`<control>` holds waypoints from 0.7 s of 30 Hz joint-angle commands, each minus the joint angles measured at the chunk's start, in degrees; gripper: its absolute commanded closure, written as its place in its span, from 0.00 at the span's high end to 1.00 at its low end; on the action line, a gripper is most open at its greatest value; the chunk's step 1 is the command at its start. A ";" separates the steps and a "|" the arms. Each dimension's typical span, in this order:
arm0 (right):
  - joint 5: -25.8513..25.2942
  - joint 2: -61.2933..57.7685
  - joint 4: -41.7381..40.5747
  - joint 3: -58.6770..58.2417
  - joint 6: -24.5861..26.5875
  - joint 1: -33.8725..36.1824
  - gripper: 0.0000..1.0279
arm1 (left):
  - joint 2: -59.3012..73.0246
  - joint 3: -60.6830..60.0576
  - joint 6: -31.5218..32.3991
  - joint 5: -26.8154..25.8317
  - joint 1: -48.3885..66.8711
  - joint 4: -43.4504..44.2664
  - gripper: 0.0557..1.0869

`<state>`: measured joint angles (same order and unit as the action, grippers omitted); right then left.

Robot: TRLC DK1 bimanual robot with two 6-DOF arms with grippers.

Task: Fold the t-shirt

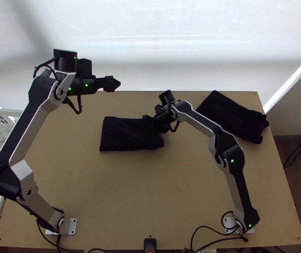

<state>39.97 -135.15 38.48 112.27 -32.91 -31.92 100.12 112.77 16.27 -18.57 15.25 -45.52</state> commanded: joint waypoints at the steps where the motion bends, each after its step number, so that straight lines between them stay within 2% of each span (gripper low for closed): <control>1: 0.46 -1.34 2.04 1.99 -1.99 -0.33 0.75 | -1.68 -0.89 -0.45 0.20 -0.39 0.17 0.96; 3: 0.55 0.15 2.74 1.99 -1.81 0.63 0.30 | -1.77 -1.06 -0.54 0.20 -0.57 0.25 0.96; 4: 0.64 1.03 2.83 1.73 -1.81 1.16 0.11 | -1.77 -1.15 -0.45 0.20 -0.57 0.25 0.96; 5: 0.73 2.09 2.83 1.55 -1.90 1.69 0.03 | -1.85 -1.15 -0.45 0.20 -0.66 0.25 0.96; 15: 3.28 14.74 2.92 1.37 -3.13 8.54 0.03 | -1.77 -1.24 0.16 0.11 -0.57 0.87 0.96; 21: 5.21 21.16 3.27 2.34 -3.13 14.96 0.03 | -1.77 -1.24 0.25 0.11 -0.48 0.96 0.96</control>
<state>43.38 -118.21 41.45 112.90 -34.94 -19.62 100.12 112.60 16.29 -18.57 14.98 -45.30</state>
